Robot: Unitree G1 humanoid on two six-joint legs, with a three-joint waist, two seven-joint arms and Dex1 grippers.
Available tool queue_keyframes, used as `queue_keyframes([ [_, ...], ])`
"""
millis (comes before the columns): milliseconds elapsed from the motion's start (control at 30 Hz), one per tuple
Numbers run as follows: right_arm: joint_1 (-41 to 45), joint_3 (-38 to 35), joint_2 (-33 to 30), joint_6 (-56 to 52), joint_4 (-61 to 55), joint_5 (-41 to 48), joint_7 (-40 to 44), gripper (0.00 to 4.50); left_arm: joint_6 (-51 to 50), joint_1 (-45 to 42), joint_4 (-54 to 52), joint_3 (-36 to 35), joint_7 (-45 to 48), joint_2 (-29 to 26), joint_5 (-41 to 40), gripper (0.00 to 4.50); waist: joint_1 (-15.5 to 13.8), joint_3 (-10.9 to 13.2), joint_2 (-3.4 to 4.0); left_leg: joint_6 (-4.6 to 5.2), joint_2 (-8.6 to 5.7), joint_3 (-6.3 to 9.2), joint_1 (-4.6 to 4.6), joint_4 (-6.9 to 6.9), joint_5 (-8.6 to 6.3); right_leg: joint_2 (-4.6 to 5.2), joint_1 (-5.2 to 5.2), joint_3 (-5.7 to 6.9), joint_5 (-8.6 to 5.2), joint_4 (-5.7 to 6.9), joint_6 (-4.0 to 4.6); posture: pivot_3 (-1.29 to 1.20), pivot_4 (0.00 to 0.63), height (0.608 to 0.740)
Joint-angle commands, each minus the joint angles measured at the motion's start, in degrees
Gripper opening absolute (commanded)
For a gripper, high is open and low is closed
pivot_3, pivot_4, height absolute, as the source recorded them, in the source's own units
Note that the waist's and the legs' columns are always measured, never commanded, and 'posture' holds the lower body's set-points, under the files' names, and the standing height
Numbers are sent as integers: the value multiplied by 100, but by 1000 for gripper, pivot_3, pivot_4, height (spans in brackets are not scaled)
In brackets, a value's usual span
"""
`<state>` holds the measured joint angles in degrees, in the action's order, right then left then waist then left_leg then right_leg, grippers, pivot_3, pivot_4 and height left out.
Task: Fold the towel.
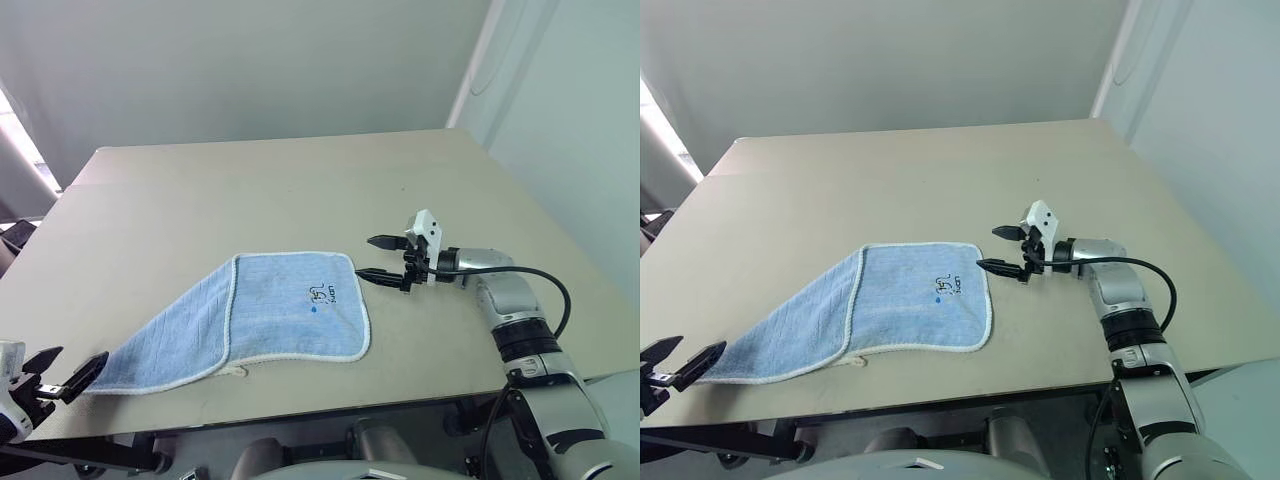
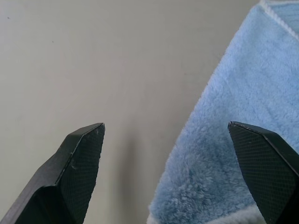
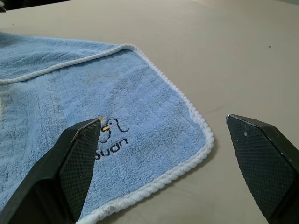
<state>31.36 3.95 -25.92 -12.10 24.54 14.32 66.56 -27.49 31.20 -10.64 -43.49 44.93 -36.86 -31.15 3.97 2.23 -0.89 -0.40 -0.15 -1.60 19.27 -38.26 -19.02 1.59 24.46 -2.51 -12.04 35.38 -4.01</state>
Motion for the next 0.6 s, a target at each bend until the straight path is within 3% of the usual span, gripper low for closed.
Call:
queue_keyframes([
  [33,15,-82,-49,95,-184,84,30,4500,61,-226,-21,96,-35,-191,89,4456,-10,0,-1,0,0,0,0,0,0,0,-1,0,0,0,0,0,0,740],
  [333,-110,-221,-31,-11,-328,188,-216,4500,-10,-515,-217,698,14,-96,63,4456,-1,-1,-1,0,-1,0,2,1,0,2,-1,-1,2,-2,-3,0,0,740],
  [600,503,-341,189,-1021,425,18,-1388,4500,-77,-950,-130,1267,22,-131,108,4456,2,0,1,-1,-1,0,-2,-7,1,0,-1,-3,5,11,7,0,0,740],
])
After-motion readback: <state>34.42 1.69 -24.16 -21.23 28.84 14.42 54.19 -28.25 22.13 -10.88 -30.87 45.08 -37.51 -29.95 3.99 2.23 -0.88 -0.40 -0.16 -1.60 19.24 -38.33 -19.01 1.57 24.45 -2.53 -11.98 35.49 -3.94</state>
